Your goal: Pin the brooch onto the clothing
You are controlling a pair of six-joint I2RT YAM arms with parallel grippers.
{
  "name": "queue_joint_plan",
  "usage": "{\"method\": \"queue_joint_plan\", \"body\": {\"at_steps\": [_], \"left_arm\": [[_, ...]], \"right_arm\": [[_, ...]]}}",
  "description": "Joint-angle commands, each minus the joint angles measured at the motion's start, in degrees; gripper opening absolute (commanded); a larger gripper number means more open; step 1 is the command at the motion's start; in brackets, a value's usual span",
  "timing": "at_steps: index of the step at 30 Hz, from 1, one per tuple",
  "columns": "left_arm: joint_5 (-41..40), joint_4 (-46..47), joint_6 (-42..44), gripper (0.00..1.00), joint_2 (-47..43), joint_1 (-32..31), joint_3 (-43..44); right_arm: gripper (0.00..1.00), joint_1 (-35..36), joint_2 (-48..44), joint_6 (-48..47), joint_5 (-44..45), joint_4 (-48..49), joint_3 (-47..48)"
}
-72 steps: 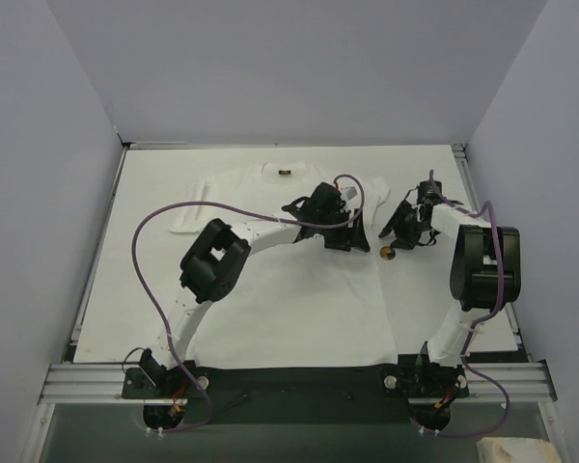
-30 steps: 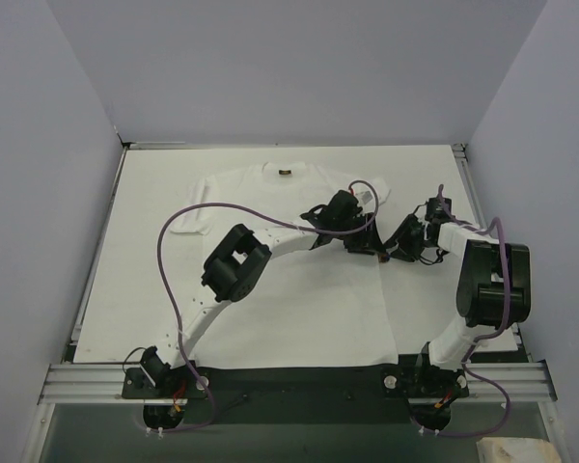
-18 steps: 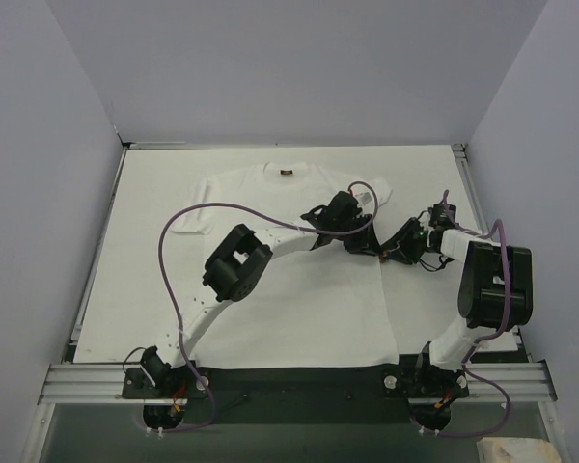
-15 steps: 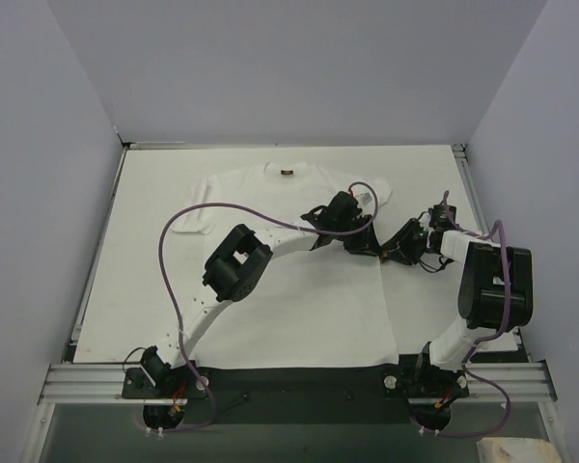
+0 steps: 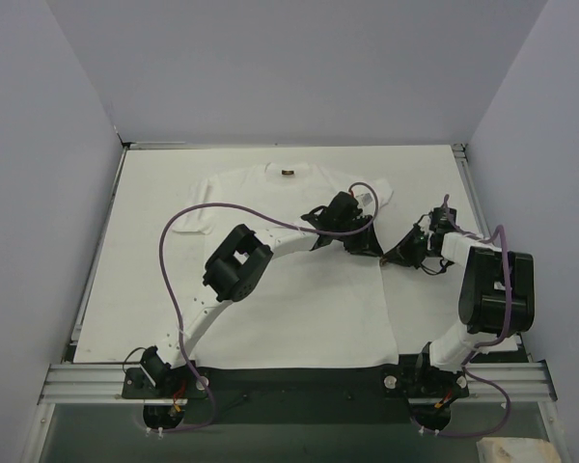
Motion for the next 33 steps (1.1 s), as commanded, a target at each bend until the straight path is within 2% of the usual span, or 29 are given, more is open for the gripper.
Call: {"method": "queue_joint_plan", "body": {"at_steps": [1,5,9,13,15,18,20,24,28,30,33], "left_arm": [[-0.4,1.9,0.5,0.39,0.6,-0.6,-0.8],[2.2,11.4,-0.9,0.45,-2.5,-0.4,-3.8],[4.5,20.7,-2.7,0.59,-7.1,0.2,-7.6],[4.7,31.4,-2.7,0.68,-17.3,1.9,-15.3],[3.4,32.0,-0.8,0.72,-21.7,2.7,-20.6],[1.4,28.4,6.9,0.77,-30.4,4.8,-26.4],[-1.3,22.3,11.1,0.78,-36.7,5.7,-28.6],[-10.9,9.1,25.1,0.81,-49.3,5.8,-36.1],[-23.4,2.9,31.4,0.82,-58.1,5.7,-42.8],[-25.4,-1.4,34.0,0.82,-62.2,5.3,-45.2],[-30.1,-2.3,36.5,0.82,-66.5,3.6,-49.7]], "right_arm": [[0.00,0.3,-3.7,-3.0,5.6,-8.0,0.3],[0.00,-0.1,-6.4,-4.1,9.3,-11.6,2.0],[0.00,-0.2,-9.9,-5.1,13.2,-14.8,4.3],[0.00,-0.2,-14.6,-5.1,13.6,-16.9,6.1],[0.00,0.3,-16.3,-4.7,12.6,-17.5,7.2],[0.00,1.8,-18.2,-3.9,11.7,-18.3,8.3],[0.00,4.4,-18.8,-3.2,11.5,-18.7,9.1],[0.00,10.2,-18.3,-0.4,10.4,-18.7,12.6],[0.00,18.3,-15.4,2.6,9.9,-17.7,16.5],[0.00,20.6,-13.0,4.0,9.3,-17.0,17.9],[0.00,24.3,-9.6,8.0,7.3,-14.6,20.2]]}}
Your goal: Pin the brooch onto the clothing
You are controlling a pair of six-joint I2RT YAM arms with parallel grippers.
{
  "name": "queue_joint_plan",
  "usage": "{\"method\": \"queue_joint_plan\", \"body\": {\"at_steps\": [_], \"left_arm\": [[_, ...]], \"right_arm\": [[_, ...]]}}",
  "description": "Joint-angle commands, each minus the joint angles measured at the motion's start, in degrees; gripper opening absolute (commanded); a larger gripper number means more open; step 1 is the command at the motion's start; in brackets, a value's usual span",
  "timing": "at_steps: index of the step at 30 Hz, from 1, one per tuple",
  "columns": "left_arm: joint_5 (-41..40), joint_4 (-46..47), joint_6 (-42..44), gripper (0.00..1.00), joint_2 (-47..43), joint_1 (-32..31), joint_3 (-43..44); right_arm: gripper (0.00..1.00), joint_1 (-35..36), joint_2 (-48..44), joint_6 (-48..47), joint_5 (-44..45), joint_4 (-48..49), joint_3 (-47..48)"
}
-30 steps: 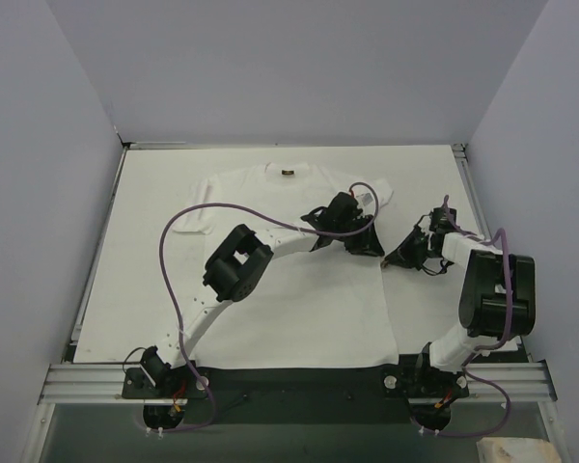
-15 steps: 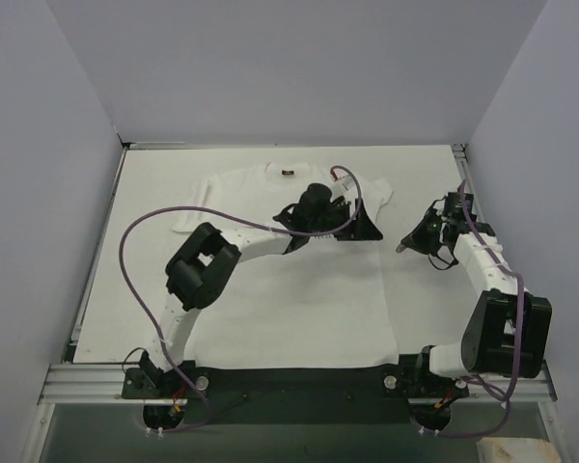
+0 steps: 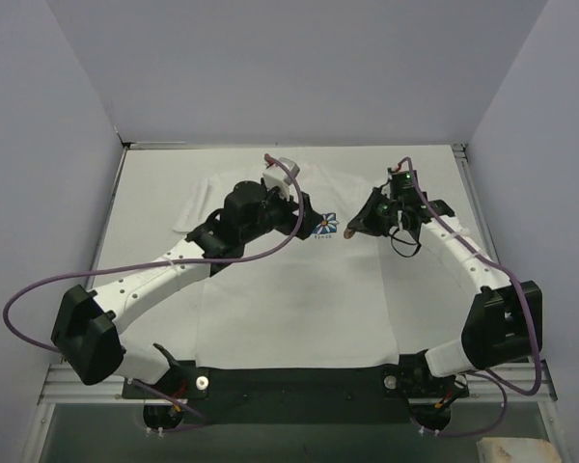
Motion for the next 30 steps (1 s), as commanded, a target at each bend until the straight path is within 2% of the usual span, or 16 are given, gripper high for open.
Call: {"method": "queue_joint_plan", "body": {"at_steps": [1,7,13,22,30], "left_arm": [[-10.0,-8.3,8.4,0.82,-4.5,-2.4,-5.7],[-18.1,-7.6,12.1,0.82,-4.6,-8.3,-9.5],[-25.6,-8.3,16.3,0.81,1.2,-14.8,-6.5],[-31.3,-5.4,16.5,0.77,7.6,-16.5,-3.4],[-31.8,-1.9,16.7,0.71,12.2,-16.6,-0.8]], "right_arm": [[0.00,4.1,4.6,6.9,-3.5,1.9,4.0],[0.00,8.6,10.7,11.1,-5.2,3.2,7.4],[0.00,9.7,11.0,12.4,-6.7,4.3,7.5],[0.00,10.3,7.1,12.5,-6.3,3.8,5.0],[0.00,10.7,5.7,12.6,-7.5,4.1,2.9]]}}
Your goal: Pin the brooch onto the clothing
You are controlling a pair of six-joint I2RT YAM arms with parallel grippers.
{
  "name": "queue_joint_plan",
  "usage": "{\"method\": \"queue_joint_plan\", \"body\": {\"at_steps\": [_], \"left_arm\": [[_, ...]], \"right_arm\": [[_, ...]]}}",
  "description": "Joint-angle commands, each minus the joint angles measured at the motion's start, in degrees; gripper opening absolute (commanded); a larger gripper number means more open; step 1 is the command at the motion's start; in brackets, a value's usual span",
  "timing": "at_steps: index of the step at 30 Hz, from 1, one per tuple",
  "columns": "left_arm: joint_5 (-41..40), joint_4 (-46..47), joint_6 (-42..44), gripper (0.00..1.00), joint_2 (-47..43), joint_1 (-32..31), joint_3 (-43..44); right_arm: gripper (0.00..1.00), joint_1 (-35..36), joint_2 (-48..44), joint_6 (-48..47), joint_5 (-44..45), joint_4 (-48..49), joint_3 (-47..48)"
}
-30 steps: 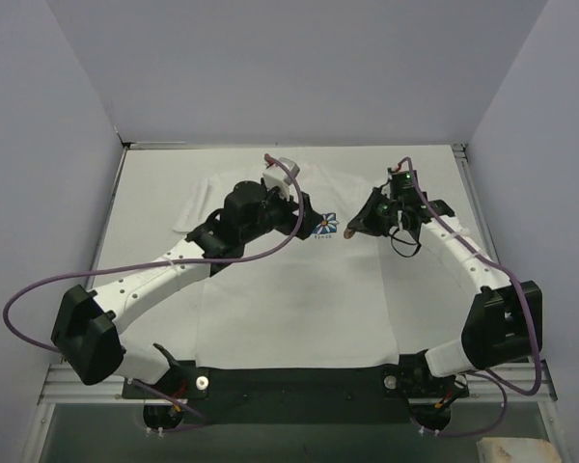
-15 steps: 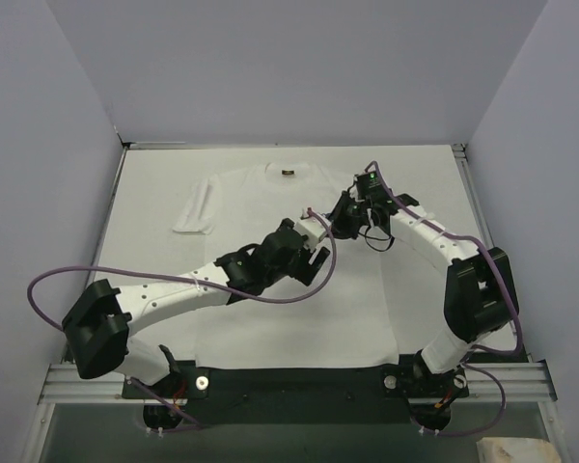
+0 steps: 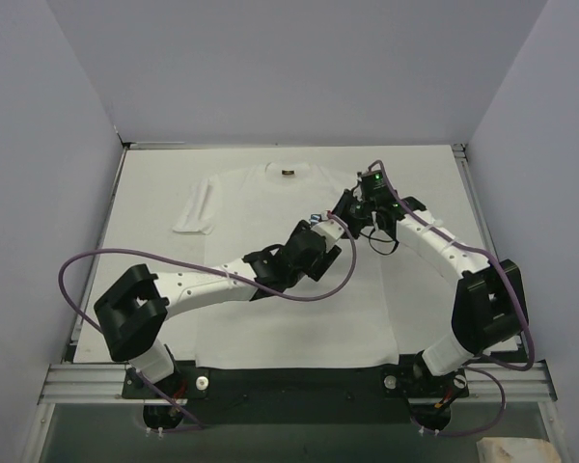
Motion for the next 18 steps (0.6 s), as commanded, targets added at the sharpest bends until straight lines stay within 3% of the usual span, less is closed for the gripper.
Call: {"method": "queue_joint_plan", "body": {"at_steps": [1,9,12,13,18], "left_arm": [[-1.7,5.7,0.4,0.70,1.8,-0.1,3.7],[-3.7,8.2,1.7,0.60,3.1,0.0,4.8],[-4.0,8.6,1.7,0.44,3.9,0.6,5.5],[-3.3,8.6,1.0,0.34,4.1,1.2,5.7],[1.3,9.6,-2.7,0.16,3.9,4.3,4.8]], "right_arm": [[0.00,0.6,-2.1,1.2,-1.8,-0.5,-1.3],[0.00,0.8,-1.9,1.2,-2.9,-0.3,-1.7],[0.00,1.1,-1.7,1.2,-3.4,-0.3,-1.8],[0.00,1.0,-1.8,1.3,-3.5,-0.2,-1.8],[0.00,1.2,-1.5,1.3,-5.3,0.1,-1.6]]}}
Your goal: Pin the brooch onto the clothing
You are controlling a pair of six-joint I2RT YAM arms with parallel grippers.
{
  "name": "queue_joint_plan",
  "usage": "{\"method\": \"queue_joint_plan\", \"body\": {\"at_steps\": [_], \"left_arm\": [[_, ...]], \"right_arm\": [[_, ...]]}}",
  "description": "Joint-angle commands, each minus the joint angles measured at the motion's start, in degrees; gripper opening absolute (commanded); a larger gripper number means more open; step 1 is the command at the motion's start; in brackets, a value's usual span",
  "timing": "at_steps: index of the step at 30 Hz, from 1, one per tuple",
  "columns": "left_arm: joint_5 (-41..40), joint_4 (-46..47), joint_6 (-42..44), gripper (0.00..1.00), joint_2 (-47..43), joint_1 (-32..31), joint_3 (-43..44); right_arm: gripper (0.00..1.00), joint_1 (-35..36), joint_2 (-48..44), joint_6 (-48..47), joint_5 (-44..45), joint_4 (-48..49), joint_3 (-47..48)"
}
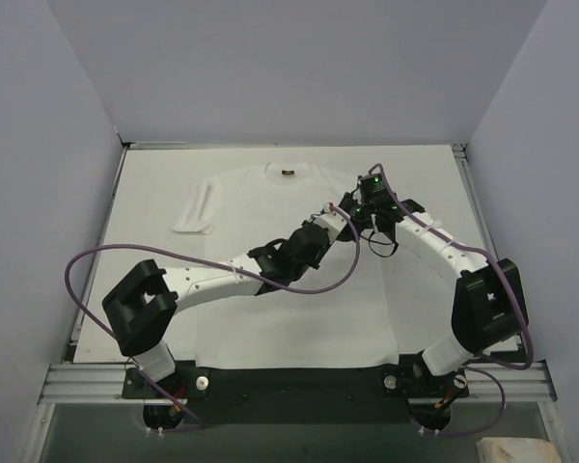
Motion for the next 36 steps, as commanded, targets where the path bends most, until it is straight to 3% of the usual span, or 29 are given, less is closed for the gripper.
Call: {"method": "queue_joint_plan", "body": {"at_steps": [1,2,6,12,13,17,18,24,29,33,36], "left_arm": [[4.4,5.3,-4.4,0.10,-0.5,3.8,1.3],[5.2,5.7,-4.8,0.00,-0.8,4.9,0.9],[9.7,7.6,-7.2,0.00,-3.0,7.5,-1.5],[21.2,9.7,-11.3,0.00,-7.1,12.9,-6.1],[22.5,10.1,-11.8,0.00,-8.2,13.7,-6.6],[28.1,10.3,-13.0,0.00,-11.0,16.2,-9.3],[29.2,9.7,-13.1,0.00,-12.2,16.9,-9.6],[38.1,7.2,-13.8,0.00,-17.9,20.1,-11.5],[54.0,0.8,-11.8,0.00,-20.2,22.7,-9.7],[61.9,-7.4,-8.9,0.00,-20.6,22.7,-5.5],[67.6,-6.4,-8.8,0.00,-21.6,22.8,-5.3]], "right_arm": [[0.00,0.9,-1.5,0.8,-5.4,-0.3,0.1],[0.00,0.8,-1.5,0.7,-5.6,-0.2,0.1],[0.00,0.8,-1.5,0.4,-6.9,0.5,0.2],[0.16,0.1,-1.7,-1.1,-8.6,1.5,0.9],[0.26,-0.1,-2.0,-1.3,-8.7,1.8,1.0],[0.46,-1.3,-4.3,-2.9,-8.9,2.7,1.0],[0.57,-1.5,-4.8,-3.5,-9.0,2.8,1.0],[0.84,-4.0,-11.5,-11.6,-11.8,7.0,-1.6],[0.86,-6.0,-16.2,-15.6,-23.9,22.4,-7.7],[0.86,-5.8,-17.8,-25.0,-28.3,17.4,-6.3],[0.85,-5.4,-18.6,-32.1,-29.5,12.9,-5.3]]}}
